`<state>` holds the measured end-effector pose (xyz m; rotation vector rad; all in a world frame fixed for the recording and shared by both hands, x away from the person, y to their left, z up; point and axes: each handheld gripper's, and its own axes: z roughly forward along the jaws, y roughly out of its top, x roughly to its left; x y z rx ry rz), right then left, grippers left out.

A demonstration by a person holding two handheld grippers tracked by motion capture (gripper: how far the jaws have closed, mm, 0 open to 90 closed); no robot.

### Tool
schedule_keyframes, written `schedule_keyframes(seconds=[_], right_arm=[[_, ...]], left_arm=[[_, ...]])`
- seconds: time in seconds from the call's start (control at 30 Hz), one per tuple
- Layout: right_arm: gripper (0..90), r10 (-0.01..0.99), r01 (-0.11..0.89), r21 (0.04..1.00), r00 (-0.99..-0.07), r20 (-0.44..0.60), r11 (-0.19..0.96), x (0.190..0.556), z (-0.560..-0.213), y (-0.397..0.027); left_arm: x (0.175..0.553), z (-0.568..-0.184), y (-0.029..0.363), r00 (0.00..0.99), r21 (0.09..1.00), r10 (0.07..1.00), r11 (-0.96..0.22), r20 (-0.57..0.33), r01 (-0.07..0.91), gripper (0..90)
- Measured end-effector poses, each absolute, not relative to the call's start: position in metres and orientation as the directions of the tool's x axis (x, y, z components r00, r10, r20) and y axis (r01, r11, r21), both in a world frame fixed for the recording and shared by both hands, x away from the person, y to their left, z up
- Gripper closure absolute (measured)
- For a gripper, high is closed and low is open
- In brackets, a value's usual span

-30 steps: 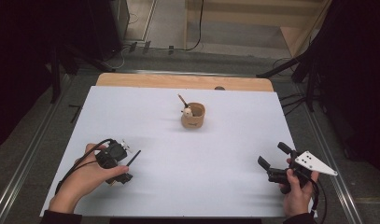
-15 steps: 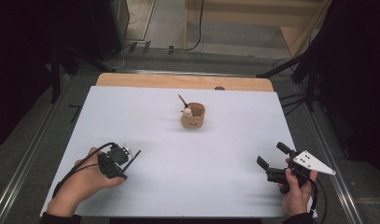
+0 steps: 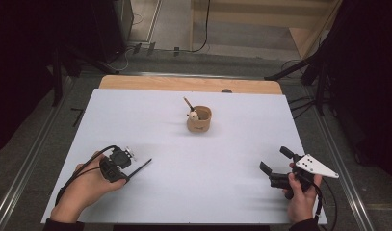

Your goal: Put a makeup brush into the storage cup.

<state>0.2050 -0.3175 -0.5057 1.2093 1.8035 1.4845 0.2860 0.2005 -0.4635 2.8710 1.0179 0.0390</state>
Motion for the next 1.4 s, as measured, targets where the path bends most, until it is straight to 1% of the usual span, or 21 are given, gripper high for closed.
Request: schedule_keyframes(seconds=[0.1,0.3,0.5,0.53,0.57,0.63,0.7,0.77,0.9,1.03,1.1,1.27,1.4], right_arm=[[0.0,0.863,0.315,0.949,-0.483,0.149,0.012,0.206,-0.505,-0.314],[0.0,0.856,0.318,0.948,-0.494,0.149,0.019,0.207,-0.504,-0.307],[0.0,0.858,0.316,0.949,-0.485,0.167,-0.006,0.21,-0.502,-0.308],[0.0,0.859,0.318,0.948,-0.482,0.17,-0.009,0.21,-0.502,-0.308],[0.0,0.859,0.318,0.948,-0.482,0.171,-0.01,0.211,-0.502,-0.308],[0.0,0.86,0.323,0.946,-0.48,0.175,-0.013,0.211,-0.5,-0.306],[0.3,0.861,0.332,0.943,-0.478,0.175,-0.007,0.213,-0.5,-0.303],[1.7,0.865,0.341,0.94,-0.47,0.176,-0.006,0.214,-0.499,-0.3],[1.7,0.861,0.348,0.937,-0.476,0.179,-0.002,0.219,-0.497,-0.292],[1.7,0.842,0.359,0.933,-0.499,0.208,-0.018,0.225,-0.493,-0.282],[2.1,0.836,0.362,0.932,-0.508,0.205,-0.008,0.229,-0.491,-0.275],[2.2,0.822,0.359,0.933,-0.542,0.174,0.039,0.237,-0.487,-0.256],[2.2,0.807,0.361,0.931,-0.564,0.177,0.047,0.244,-0.482,-0.244]], left_arm=[[0.286,-0.462,0.2,0.775,0.128,0.632,-0.768,-0.002,0.627,84.6],[0.288,-0.46,0.196,0.781,0.209,0.624,-0.77,0.043,0.603,84.7],[0.289,-0.456,0.194,0.788,0.312,0.615,-0.752,0.017,0.581,84.7],[0.289,-0.456,0.194,0.788,0.337,0.616,-0.742,0.0,0.58,84.7],[0.289,-0.456,0.193,0.79,0.352,0.612,-0.737,-0.012,0.577,84.7],[0.289,-0.456,0.19,0.789,0.376,0.615,-0.731,-0.001,0.57,84.7],[0.289,-0.456,0.188,0.792,0.394,0.611,-0.724,-0.017,0.566,84.7],[0.287,-0.457,0.183,0.799,0.4,0.599,-0.743,0.041,0.537,84.7],[0.286,-0.455,0.177,0.799,0.478,0.601,-0.709,0.025,0.519,84.7],[0.285,-0.455,0.172,0.797,0.53,0.602,-0.689,0.039,0.494,84.7],[0.285,-0.456,0.17,0.797,0.545,0.603,-0.677,0.026,0.495,84.7],[0.285,-0.455,0.164,0.802,0.575,0.596,-0.67,0.038,0.47,84.7],[0.285,-0.454,0.159,0.802,0.6,0.596,-0.656,0.041,0.458,84.7]])
